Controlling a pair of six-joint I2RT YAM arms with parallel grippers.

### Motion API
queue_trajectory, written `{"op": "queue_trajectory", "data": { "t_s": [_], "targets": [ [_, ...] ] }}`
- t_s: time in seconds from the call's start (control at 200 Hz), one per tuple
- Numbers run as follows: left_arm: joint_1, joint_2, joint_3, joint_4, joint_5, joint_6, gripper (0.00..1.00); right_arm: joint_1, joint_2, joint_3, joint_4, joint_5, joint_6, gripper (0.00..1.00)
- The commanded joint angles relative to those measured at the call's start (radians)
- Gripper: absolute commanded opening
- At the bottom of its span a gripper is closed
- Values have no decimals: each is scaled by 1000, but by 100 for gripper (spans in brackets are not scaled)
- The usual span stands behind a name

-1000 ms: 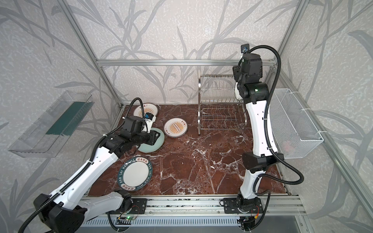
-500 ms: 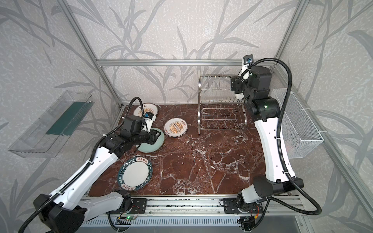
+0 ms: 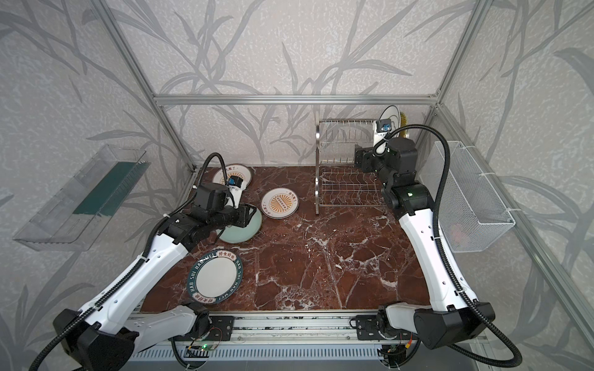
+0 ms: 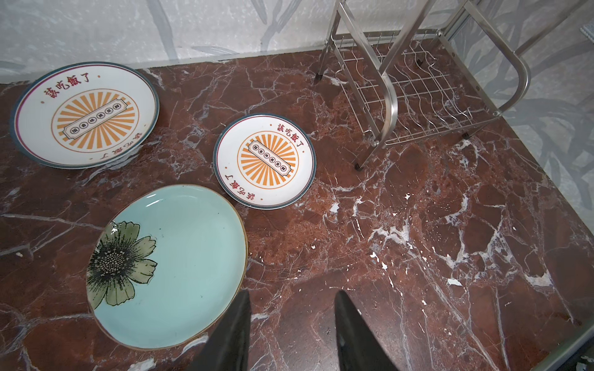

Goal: Load plates into a dish rack
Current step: Move the plate at the center of the table.

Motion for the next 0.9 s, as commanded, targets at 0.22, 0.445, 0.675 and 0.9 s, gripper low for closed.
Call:
{"op": "queue_trajectory", "data": {
  "t_s": [0.22,0.445,0.675,0.9],
  "targets": [
    [5,-107,-85,152,-157,-48,44,3,-117,-232,184,-47,84,99],
    [5,-70,-101,163,-157,-108,43,21,-202,-424,229,-57,193,99],
    [5,-12,-171,258,-132,-170,41,115,-285,-613,262,11,213,99],
    [5,46,-261,386,-130,-229,39,194,-305,-797,367,75,264,99]
  ]
}}
